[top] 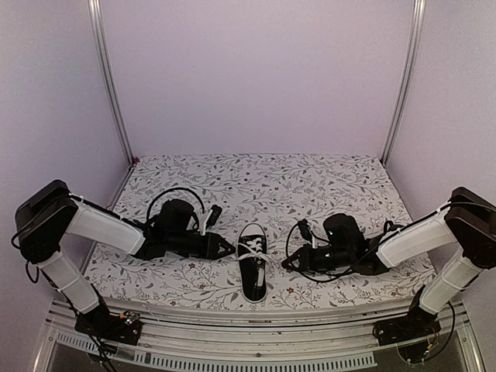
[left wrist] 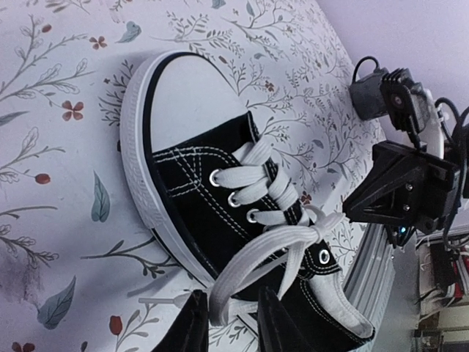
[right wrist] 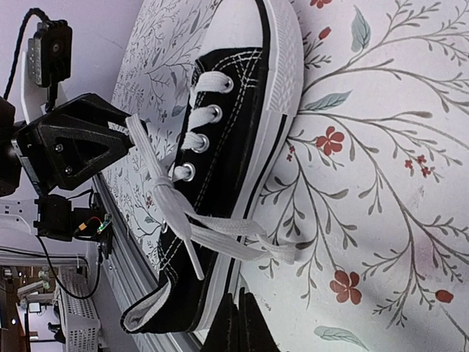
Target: Tie the shoes
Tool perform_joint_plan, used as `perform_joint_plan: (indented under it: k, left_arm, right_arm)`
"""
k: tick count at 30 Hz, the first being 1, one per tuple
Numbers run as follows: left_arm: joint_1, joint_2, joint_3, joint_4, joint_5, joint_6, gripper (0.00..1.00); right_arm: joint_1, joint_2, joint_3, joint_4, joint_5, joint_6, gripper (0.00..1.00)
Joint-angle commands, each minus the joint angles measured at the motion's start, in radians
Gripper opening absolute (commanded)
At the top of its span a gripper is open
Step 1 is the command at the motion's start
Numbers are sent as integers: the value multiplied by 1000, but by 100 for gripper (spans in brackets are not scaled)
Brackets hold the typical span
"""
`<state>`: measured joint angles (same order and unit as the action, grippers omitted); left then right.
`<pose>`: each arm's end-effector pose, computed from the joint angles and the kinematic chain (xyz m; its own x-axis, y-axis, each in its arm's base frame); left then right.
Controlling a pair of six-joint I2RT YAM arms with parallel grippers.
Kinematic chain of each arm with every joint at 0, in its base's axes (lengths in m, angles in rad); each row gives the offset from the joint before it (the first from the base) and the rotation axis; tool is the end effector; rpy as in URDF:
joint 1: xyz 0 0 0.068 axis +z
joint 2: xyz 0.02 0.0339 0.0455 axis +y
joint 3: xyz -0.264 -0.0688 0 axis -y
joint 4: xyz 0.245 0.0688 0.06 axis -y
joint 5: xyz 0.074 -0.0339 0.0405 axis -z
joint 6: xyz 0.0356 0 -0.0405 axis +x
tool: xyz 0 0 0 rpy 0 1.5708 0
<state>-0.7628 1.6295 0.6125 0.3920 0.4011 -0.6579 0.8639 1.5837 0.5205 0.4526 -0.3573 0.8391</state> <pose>0.2087 -0.2187 0.1377 -0.8636 0.0467 -0.5020 0.4258 0.6007 -0.6766 0.1743 0.2232 0.1310 -0.9173 -0.0007 -0.3982 -0.3232 0.5853 0.7436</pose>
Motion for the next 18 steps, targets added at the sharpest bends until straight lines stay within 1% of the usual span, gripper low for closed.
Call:
perform_joint_plan:
  k: [1,3,5,6,8,13,18]
  left_arm:
    - [-11,18,19,24,10,4,21]
    - [-11,21,21,28,11,2,19]
    - [-12,23,21,30,12,0,19]
    - [-13,22,21,30,12,0,19]
    - [-13,21,21,30,12,-2,19]
    - [-12,16,19,29,10,-3,18]
    - [-13,19,20,29,11,-1,19]
  right_arm:
    - [6,-40,-8,-6,3,-7,11]
    - [5,-39,5,-2,-7,-20,28]
    - [5,-30,28,-5,-11,-32,39]
    - [4,-22,42,-5,-14,-38,41]
    - [5,2,69,-7,-24,-48,43]
    - [11,57,123,-6,-49,-59,43]
    - [13,93,143,-3,-49,-62,37]
